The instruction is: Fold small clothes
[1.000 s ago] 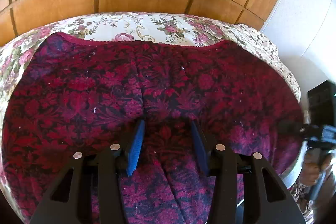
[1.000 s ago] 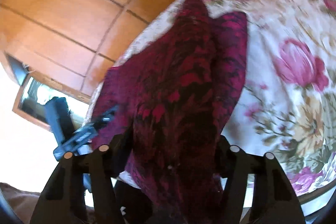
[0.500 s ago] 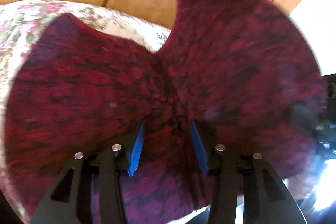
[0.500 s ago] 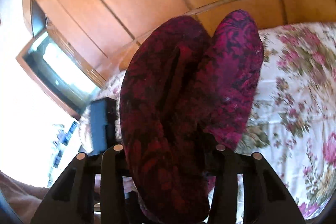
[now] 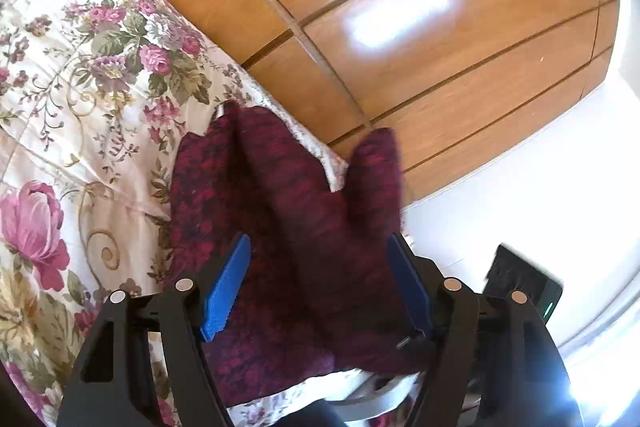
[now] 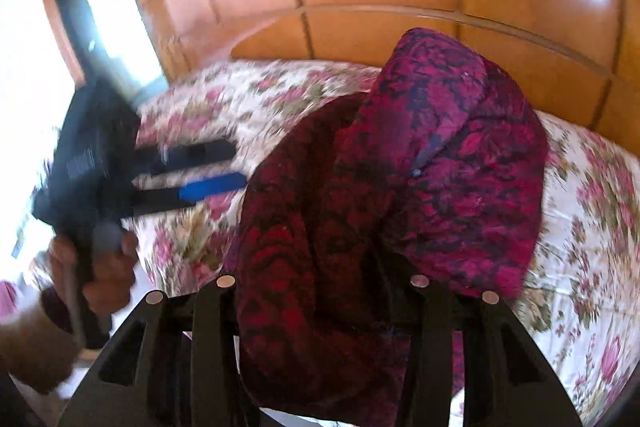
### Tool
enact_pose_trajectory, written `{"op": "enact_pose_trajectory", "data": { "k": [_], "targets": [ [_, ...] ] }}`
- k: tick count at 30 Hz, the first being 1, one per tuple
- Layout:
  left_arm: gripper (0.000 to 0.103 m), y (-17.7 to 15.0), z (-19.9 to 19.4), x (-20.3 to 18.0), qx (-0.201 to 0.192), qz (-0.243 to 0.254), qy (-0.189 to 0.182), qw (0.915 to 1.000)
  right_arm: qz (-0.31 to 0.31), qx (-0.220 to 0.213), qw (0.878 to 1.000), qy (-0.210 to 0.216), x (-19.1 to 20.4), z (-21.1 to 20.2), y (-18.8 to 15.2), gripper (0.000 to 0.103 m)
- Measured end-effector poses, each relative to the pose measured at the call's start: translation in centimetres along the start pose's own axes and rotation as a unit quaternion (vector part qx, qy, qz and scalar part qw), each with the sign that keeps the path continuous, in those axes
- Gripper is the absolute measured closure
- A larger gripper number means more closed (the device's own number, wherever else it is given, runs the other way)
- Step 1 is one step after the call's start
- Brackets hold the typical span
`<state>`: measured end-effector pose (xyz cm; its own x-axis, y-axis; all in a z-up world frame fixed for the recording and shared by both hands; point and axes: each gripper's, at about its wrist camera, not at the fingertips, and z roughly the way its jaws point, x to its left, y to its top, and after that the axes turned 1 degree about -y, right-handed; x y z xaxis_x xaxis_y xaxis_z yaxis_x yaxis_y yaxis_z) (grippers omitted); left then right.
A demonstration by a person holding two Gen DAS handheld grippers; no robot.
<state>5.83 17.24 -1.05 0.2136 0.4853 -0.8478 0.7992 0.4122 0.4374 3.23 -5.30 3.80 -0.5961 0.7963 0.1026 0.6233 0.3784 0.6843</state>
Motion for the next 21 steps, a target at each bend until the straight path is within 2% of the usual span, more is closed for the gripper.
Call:
{"op": "enact_pose_trajectory", "data": {
  "k": [2, 5, 8, 11, 12, 13, 17, 19, 21],
  "targets": [
    [0.034, 0.5, 0.6, 0.0, 0.011, -0.002, -0.007, 0.9999, -0.025, 0.007, 1.0, -0.01, 1.4, 0.8, -0.3, 0.061],
    [0.025, 0.4, 1.9, 0.0, 0.032, -0.011, -0.012, 0.9994, -0.067, 0.006, 0.997, -0.034, 2.5, 2.0, -1.2, 0.061],
    [0.023, 0.5, 2.7, -0.8, 0.036, 0.0, 0.005, 0.9994, -0.104, -0.005, 0.993, -0.056, 3.9, 2.1, -2.0, 0.06],
    [0.023, 1.1, 3.2, -2.2, 0.034, 0.026, 0.026, 0.9988, -0.111, -0.019, 0.992, -0.063, 4.1, 1.9, -2.5, 0.058],
    [0.023, 1.3, 3.4, -2.9, 0.035, 0.041, 0.032, 0.998, -0.11, -0.022, 0.992, -0.061, 4.1, 1.9, -2.7, 0.057],
    [0.023, 1.4, 3.7, -3.4, 0.037, 0.053, 0.038, 0.9972, -0.107, -0.027, 0.992, -0.056, 4.0, 1.8, -2.8, 0.051],
    [0.023, 1.4, 5.0, -5.8, 0.06, 0.104, 0.067, 0.9905, -0.107, -0.037, 0.992, -0.056, 4.2, 1.8, -2.8, 0.047],
    [0.024, 1.2, 6.5, -6.6, 0.079, 0.134, 0.107, 0.982, -0.102, -0.042, 0.993, -0.047, 3.9, 1.5, -3.0, 0.041],
    [0.038, 0.6, 7.7, -6.7, 0.102, 0.147, 0.128, 0.9755, -0.097, -0.049, 0.994, -0.025, 3.5, 0.7, -3.2, 0.033]
  ]
}}
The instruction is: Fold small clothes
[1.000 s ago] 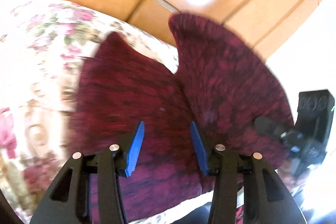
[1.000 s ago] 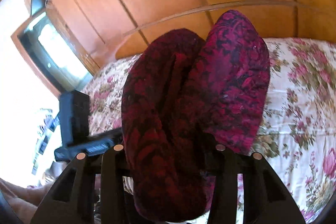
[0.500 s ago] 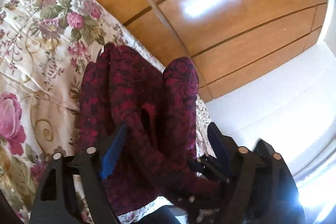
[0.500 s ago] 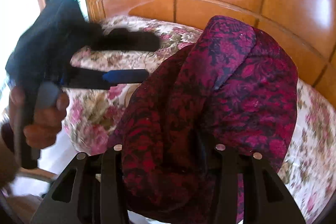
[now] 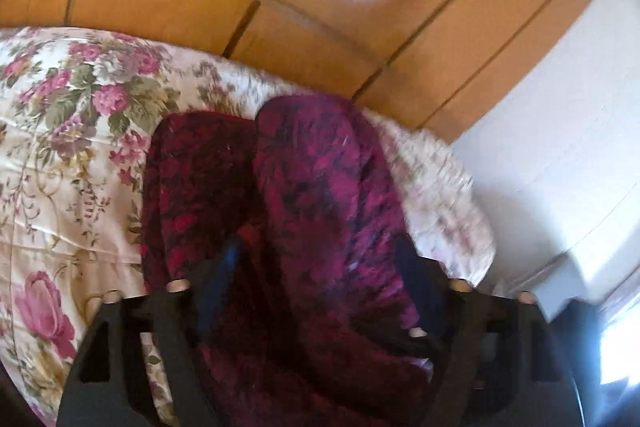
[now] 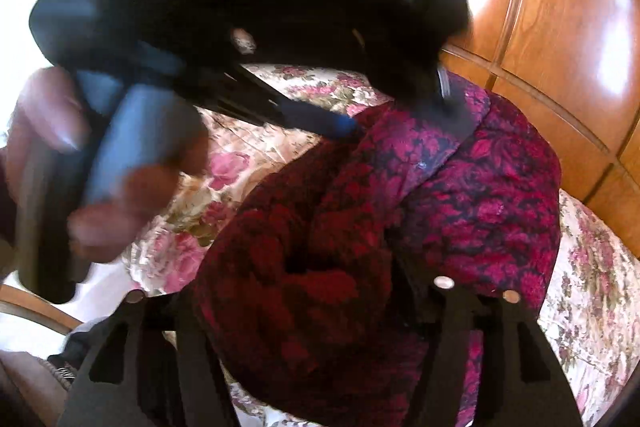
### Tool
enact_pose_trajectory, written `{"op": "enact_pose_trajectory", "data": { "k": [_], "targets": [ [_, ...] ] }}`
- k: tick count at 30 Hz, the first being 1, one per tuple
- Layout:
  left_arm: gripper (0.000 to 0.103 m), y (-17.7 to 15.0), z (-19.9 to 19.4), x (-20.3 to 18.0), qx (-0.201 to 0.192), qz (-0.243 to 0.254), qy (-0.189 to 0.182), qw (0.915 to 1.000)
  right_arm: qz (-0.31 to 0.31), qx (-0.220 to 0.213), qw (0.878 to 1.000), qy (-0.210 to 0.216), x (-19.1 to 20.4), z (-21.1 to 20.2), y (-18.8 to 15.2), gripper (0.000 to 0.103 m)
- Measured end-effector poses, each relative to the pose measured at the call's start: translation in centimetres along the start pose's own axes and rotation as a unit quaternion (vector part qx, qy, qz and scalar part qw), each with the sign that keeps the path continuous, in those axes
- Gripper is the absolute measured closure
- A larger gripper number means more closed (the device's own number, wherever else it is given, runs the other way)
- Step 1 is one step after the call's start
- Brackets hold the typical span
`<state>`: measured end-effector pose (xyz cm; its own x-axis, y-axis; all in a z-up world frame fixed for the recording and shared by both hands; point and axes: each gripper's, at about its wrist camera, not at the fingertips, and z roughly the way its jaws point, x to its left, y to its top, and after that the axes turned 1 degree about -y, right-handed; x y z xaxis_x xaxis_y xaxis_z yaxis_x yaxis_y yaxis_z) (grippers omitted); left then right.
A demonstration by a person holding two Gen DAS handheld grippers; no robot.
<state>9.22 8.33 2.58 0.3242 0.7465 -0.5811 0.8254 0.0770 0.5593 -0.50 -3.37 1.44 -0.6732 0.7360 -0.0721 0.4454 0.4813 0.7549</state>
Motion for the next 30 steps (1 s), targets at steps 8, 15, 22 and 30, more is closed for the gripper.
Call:
{"op": "enact_pose_trajectory", "data": {
  "k": [8, 15, 22, 30],
  "targets": [
    [0.082, -0.8, 0.0, -0.5, 0.001, 0.023, 0.013, 0.9997, 0.172, -0.028, 0.962, 0.21, -9.5, -7.0, -2.2, 0.014],
    [0.082, -0.1, -2.0, -0.5, -0.012, 0.038, 0.029, 0.9988, 0.242, -0.021, 0.96, 0.138, -13.8, -6.6, -4.5, 0.023],
    [0.082, -1.4, -3.2, 2.8, -0.003, 0.019, 0.088, 0.9959, 0.153, 0.027, 0.987, 0.046, -8.6, -0.3, -3.6, 0.03],
    [0.061, -4.0, -3.0, 6.8, -0.025, -0.029, 0.103, 0.9939, 0.076, 0.052, 0.996, -0.004, -5.4, 1.5, -4.5, 0.019]
  ]
}}
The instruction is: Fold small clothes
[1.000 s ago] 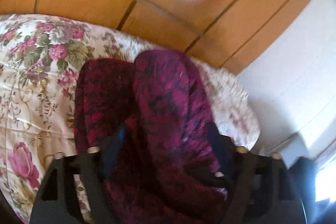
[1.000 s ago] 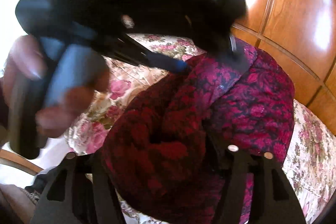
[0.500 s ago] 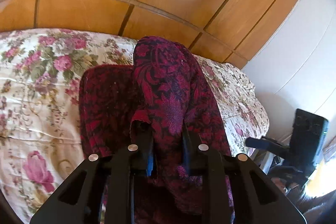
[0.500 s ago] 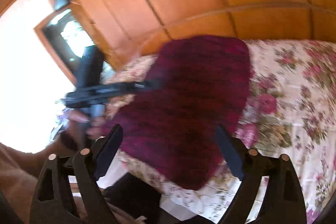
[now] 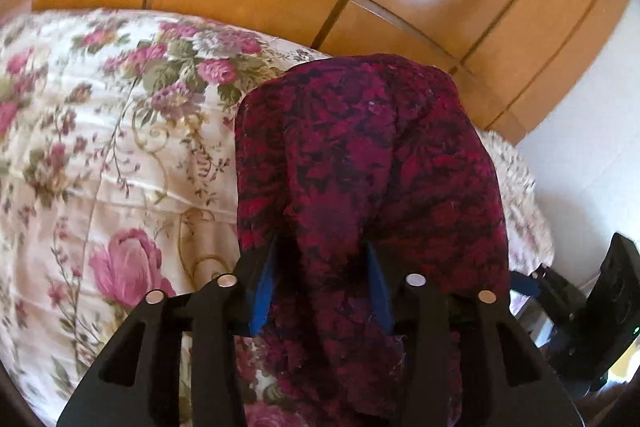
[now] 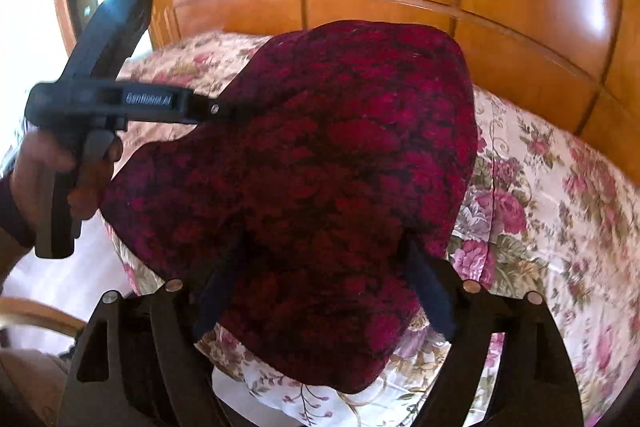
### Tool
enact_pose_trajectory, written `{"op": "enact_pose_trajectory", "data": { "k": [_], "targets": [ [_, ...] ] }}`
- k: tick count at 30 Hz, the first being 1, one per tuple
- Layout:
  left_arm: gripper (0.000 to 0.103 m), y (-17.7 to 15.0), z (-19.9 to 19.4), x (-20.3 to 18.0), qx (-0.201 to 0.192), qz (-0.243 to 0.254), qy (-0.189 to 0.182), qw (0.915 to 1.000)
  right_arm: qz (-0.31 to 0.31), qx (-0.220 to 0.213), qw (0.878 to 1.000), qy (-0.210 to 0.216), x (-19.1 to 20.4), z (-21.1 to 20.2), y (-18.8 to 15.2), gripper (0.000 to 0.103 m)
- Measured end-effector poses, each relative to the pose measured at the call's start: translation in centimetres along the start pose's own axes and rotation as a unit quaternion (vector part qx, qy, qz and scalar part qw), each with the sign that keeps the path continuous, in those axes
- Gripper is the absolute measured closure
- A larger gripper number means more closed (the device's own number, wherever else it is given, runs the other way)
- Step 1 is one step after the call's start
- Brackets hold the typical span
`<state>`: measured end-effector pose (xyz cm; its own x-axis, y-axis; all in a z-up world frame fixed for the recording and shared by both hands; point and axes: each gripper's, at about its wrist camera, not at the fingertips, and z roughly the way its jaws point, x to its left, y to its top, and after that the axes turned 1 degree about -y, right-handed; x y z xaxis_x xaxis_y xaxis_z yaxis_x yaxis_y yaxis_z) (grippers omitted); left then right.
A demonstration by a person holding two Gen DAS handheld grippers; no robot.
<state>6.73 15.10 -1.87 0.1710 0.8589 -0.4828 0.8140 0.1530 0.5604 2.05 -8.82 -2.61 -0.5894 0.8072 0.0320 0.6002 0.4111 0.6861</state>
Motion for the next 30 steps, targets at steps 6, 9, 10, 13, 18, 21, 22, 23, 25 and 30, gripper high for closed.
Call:
{"op": "enact_pose_trajectory", "data": {
  "k": [6, 9, 10, 13, 18, 21, 22, 23, 25, 30],
  "targets": [
    [0.039, -0.1, -0.8, -2.1, -0.023, 0.048, 0.071, 0.9961, 0.103, -0.029, 0.99, 0.09, -6.0, -3.7, 2.6, 0.02],
    [0.039, -0.2, -0.7, -2.3, -0.028, 0.047, 0.081, 0.9952, 0.131, -0.045, 0.988, 0.067, -7.9, -4.2, 4.7, 0.021],
    [0.039, -0.3, -0.7, -2.4, -0.03, 0.047, 0.083, 0.995, 0.133, -0.043, 0.989, 0.052, -8.1, -4.0, 5.8, 0.022],
    [0.039, -0.4, -0.7, -2.5, -0.034, 0.049, 0.089, 0.9942, 0.146, -0.028, 0.989, 0.027, -9.1, -1.0, 8.4, 0.025],
    [0.039, -0.7, -0.7, -2.8, -0.035, 0.061, 0.103, 0.9922, 0.14, 0.017, 0.99, -0.022, -9.5, 4.2, 11.3, 0.027],
    [0.039, -0.8, -0.3, -2.6, -0.033, 0.065, 0.112, 0.991, 0.134, 0.062, 0.988, -0.046, -9.2, 7.3, 11.7, 0.022],
    [0.039, -0.8, -0.1, -2.4, -0.031, 0.063, 0.114, 0.991, 0.133, 0.071, 0.987, -0.051, -9.3, 8.3, 11.6, 0.018],
    [0.039, -0.8, 0.1, -2.2, -0.029, 0.06, 0.115, 0.9911, 0.14, 0.08, 0.985, -0.056, -9.7, 9.8, 11.3, 0.016],
    [0.039, -0.7, 0.4, -1.9, -0.025, 0.05, 0.114, 0.992, 0.169, 0.094, 0.98, -0.04, -10.8, 11.1, 10.7, 0.011],
    [0.039, -1.0, 0.1, -2.2, -0.031, 0.052, 0.113, 0.9917, 0.191, 0.066, 0.979, -0.016, -11.9, 9.6, 9.6, 0.005]
  ]
}}
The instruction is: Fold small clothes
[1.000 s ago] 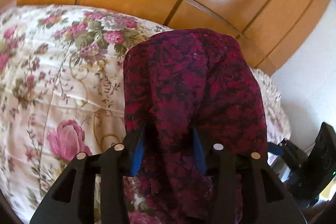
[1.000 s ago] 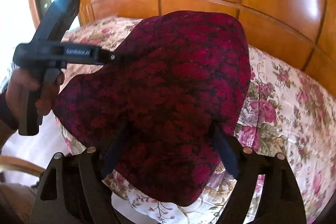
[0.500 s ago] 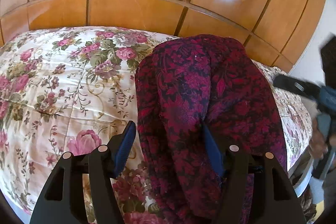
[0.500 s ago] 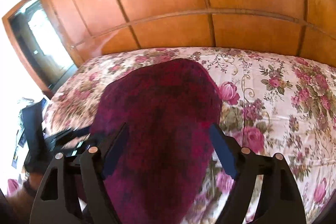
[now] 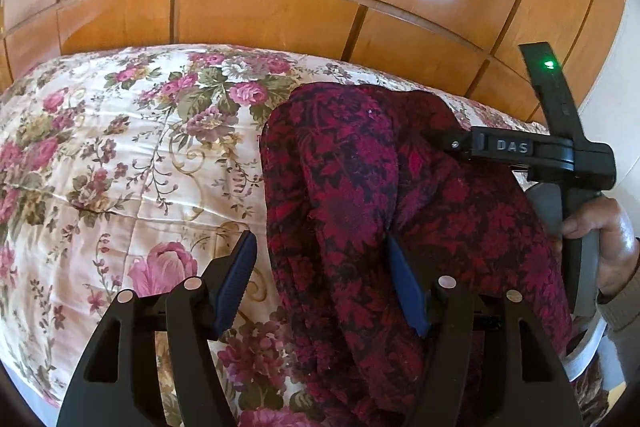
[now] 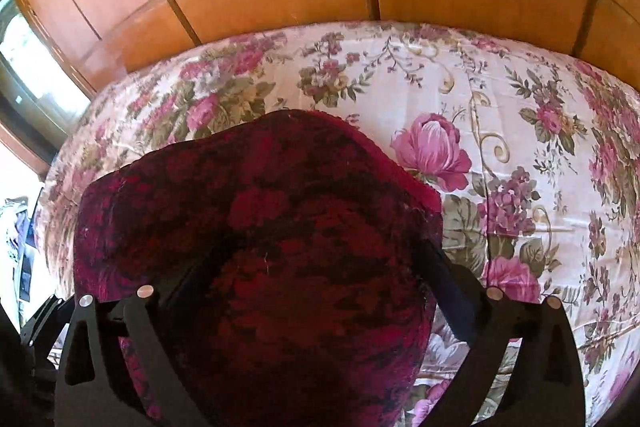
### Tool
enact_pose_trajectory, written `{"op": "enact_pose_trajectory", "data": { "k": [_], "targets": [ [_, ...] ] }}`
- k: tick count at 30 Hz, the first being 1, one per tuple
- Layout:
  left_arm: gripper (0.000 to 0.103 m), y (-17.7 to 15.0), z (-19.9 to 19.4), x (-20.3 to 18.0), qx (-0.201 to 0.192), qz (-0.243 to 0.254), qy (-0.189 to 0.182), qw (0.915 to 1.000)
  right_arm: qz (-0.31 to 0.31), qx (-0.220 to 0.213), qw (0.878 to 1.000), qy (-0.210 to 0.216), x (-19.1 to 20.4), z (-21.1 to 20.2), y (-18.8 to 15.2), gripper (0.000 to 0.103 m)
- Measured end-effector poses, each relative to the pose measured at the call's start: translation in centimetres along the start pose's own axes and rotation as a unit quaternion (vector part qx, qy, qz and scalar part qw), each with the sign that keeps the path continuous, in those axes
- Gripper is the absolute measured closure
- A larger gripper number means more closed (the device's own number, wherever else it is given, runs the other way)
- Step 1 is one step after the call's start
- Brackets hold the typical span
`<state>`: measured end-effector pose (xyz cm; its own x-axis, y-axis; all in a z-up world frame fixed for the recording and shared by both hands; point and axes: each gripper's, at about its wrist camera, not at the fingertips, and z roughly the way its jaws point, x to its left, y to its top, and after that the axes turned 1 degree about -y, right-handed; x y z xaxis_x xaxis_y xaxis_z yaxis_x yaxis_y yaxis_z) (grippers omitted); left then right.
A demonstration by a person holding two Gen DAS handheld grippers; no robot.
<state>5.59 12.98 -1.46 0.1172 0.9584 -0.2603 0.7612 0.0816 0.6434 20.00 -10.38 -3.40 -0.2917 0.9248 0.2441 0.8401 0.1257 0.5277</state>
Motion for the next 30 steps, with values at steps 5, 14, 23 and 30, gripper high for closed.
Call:
{"op": "enact_pose_trajectory", "data": {
  "k": [5, 14, 23, 30],
  "targets": [
    [0.026, -0.2, -0.6, -0.3, -0.004, 0.002, 0.019, 0.9998, 0.008, -0.035, 0.999, 0.026, 0.0, -2.8, -0.5, 0.003],
    [0.021, -0.6, -1.0, 0.1, -0.006, -0.019, 0.018, 0.9996, 0.027, -0.051, 0.993, 0.1, -1.4, -6.1, -2.9, 0.002],
    [0.013, -0.8, -0.8, 1.0, 0.005, -0.044, -0.012, 0.9989, 0.094, 0.003, 0.969, 0.227, -4.2, -5.4, -8.0, 0.002],
    [0.011, -1.0, 0.0, 3.4, 0.032, -0.101, -0.107, 0.9887, 0.121, 0.017, 0.947, 0.296, -4.7, -2.9, -8.9, 0.002]
  ]
}}
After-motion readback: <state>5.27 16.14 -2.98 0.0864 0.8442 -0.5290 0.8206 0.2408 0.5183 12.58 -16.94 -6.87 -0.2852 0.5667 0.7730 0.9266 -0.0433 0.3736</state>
